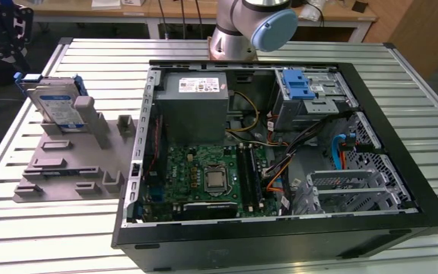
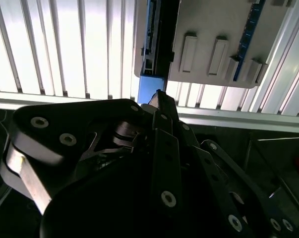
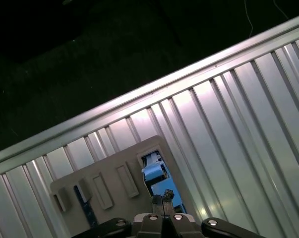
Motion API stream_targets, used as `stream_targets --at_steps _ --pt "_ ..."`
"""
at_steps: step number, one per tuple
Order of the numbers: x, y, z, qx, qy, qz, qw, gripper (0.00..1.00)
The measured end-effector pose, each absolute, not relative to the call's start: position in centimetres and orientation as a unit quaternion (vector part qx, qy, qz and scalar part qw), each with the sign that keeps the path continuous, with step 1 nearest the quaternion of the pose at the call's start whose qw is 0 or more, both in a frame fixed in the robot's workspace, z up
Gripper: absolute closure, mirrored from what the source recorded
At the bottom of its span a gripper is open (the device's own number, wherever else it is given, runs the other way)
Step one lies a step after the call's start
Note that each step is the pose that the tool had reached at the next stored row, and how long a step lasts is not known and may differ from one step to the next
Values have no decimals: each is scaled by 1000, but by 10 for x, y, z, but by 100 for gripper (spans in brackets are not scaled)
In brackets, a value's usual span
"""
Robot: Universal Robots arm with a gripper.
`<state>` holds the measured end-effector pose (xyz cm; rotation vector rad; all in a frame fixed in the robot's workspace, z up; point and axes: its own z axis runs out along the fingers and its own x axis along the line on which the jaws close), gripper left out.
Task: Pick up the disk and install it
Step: 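Pick up the disk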
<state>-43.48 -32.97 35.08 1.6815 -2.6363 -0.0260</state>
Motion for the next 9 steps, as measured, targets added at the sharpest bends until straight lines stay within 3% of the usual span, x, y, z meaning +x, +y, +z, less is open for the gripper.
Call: stream_targets --at_steps 9 --pt "-435 -330 351 562 -827 -8 7 89"
